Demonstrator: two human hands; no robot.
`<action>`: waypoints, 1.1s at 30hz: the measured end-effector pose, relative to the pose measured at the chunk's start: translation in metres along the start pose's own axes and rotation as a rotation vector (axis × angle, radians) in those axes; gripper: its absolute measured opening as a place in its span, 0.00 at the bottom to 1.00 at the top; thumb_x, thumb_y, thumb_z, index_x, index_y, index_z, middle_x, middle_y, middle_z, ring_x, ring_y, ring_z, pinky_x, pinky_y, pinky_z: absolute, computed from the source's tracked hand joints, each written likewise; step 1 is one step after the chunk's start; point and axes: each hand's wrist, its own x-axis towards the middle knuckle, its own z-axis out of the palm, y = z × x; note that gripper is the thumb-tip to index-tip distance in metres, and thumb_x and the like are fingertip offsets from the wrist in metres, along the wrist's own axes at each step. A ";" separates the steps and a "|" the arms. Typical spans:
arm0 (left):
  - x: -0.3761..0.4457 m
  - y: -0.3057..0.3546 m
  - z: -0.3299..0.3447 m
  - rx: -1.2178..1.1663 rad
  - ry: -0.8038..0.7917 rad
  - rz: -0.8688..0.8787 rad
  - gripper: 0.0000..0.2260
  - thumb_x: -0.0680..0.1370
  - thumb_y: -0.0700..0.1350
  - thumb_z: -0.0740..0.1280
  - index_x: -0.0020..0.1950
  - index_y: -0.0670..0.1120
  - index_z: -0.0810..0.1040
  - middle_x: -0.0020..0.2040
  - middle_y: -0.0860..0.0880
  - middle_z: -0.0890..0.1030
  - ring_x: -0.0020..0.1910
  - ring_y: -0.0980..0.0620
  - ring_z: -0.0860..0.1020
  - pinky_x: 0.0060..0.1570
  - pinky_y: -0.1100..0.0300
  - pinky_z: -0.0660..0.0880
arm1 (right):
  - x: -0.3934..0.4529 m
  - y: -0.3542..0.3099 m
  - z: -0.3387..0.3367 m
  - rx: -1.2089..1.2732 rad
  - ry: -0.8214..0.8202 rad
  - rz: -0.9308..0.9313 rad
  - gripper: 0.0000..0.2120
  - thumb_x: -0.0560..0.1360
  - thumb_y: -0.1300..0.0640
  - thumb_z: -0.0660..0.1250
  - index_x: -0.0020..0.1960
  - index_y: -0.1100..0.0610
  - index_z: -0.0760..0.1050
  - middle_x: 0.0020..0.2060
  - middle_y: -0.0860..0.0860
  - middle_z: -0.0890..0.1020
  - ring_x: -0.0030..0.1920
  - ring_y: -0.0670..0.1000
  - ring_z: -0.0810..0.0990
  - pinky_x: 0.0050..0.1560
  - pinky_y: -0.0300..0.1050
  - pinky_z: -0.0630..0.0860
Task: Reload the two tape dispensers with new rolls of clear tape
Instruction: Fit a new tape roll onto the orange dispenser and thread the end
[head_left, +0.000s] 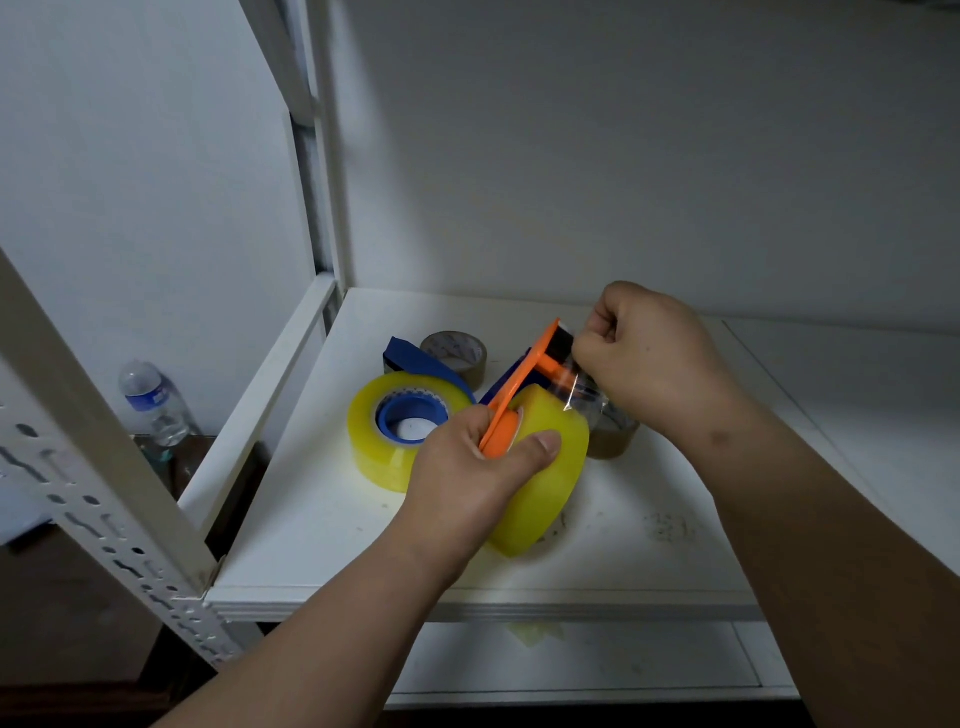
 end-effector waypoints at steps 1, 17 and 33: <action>0.000 0.000 0.000 0.007 -0.003 0.007 0.20 0.65 0.57 0.73 0.41 0.41 0.76 0.32 0.49 0.74 0.32 0.50 0.74 0.35 0.54 0.74 | -0.001 0.000 0.000 -0.009 0.003 -0.018 0.03 0.68 0.57 0.62 0.36 0.54 0.70 0.32 0.48 0.76 0.38 0.56 0.76 0.38 0.48 0.74; -0.003 -0.004 -0.002 0.121 0.011 0.092 0.12 0.69 0.58 0.72 0.42 0.52 0.77 0.30 0.58 0.76 0.31 0.58 0.74 0.32 0.66 0.71 | -0.005 -0.007 0.000 0.037 0.063 -0.071 0.02 0.69 0.59 0.63 0.37 0.57 0.71 0.30 0.48 0.76 0.34 0.52 0.75 0.33 0.47 0.73; -0.008 0.008 -0.002 -0.167 -0.107 -0.125 0.23 0.69 0.63 0.70 0.39 0.43 0.73 0.36 0.41 0.69 0.36 0.43 0.68 0.38 0.48 0.66 | -0.004 -0.005 -0.009 0.332 -0.059 0.137 0.07 0.73 0.57 0.67 0.38 0.57 0.73 0.30 0.49 0.75 0.30 0.47 0.70 0.31 0.42 0.65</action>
